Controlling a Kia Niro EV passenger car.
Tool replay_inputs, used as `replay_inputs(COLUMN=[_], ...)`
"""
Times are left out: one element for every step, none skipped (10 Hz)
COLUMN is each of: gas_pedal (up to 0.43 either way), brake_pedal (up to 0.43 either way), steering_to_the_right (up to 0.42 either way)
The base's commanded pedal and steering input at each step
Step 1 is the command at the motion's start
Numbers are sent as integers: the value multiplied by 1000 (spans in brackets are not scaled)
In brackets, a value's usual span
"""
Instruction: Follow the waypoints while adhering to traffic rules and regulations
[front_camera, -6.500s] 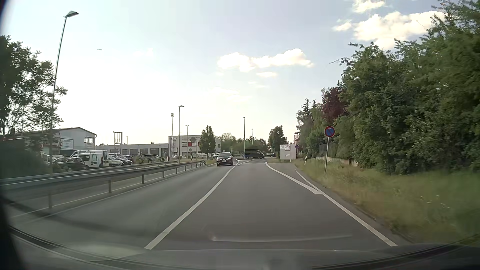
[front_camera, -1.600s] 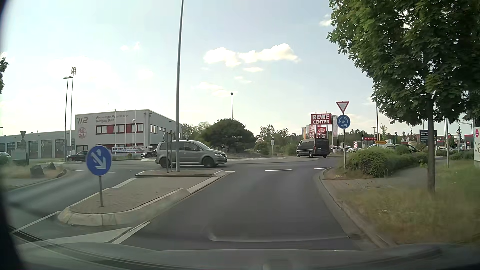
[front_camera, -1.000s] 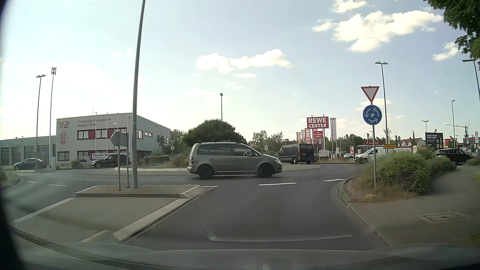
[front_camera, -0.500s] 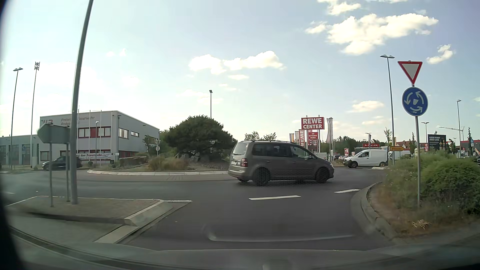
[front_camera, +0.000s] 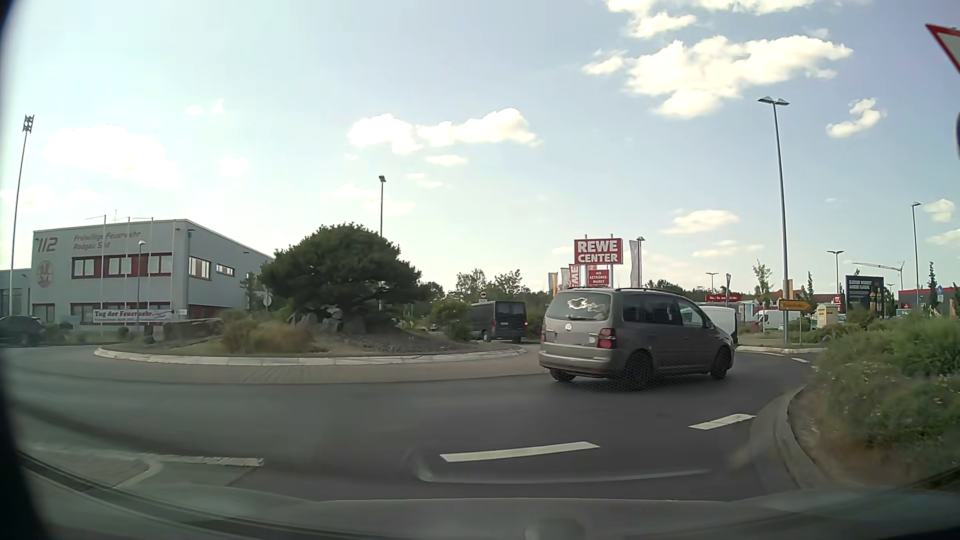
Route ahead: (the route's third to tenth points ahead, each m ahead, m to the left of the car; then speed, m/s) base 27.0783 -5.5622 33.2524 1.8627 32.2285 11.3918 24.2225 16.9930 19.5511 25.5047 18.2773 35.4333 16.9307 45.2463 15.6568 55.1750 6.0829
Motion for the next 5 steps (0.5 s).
replay_inputs(gas_pedal=[0,0,0,0,0], brake_pedal=[37,30,30,37,30], steering_to_the_right=[119,130,139,148,160])
